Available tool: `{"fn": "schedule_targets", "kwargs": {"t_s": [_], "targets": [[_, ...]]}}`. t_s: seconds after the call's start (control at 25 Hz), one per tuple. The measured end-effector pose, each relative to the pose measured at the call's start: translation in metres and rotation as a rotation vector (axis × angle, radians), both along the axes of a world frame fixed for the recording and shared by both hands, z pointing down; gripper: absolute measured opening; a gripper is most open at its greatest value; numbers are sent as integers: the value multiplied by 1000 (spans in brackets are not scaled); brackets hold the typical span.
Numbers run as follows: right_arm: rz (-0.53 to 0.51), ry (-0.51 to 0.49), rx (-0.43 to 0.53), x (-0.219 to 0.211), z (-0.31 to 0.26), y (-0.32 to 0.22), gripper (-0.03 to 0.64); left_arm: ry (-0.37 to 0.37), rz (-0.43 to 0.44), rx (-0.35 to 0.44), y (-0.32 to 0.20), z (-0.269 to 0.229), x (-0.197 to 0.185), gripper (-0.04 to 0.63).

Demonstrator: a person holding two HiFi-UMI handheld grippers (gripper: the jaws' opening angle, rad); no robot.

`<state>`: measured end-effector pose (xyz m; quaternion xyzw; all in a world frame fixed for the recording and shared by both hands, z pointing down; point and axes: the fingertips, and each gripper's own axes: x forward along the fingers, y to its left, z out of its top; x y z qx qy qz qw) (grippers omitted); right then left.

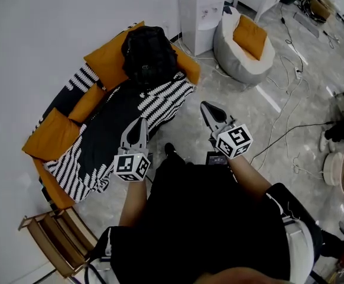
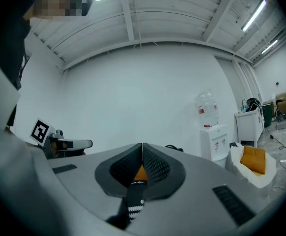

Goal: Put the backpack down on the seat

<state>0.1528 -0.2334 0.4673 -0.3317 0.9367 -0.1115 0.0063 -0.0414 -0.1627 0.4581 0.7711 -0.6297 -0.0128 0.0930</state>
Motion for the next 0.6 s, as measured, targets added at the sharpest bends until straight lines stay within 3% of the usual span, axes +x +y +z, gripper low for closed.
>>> {"fn": "schedule_targets", "kwargs": {"t_s": [0.28, 0.6], "targets": [[-7, -33, -9, 13, -9, 40, 32, -24, 46, 6, 27, -18, 27, 15], [24, -62, -9, 14, -24, 81, 32, -13, 83, 19, 68, -29, 26, 15]]}}
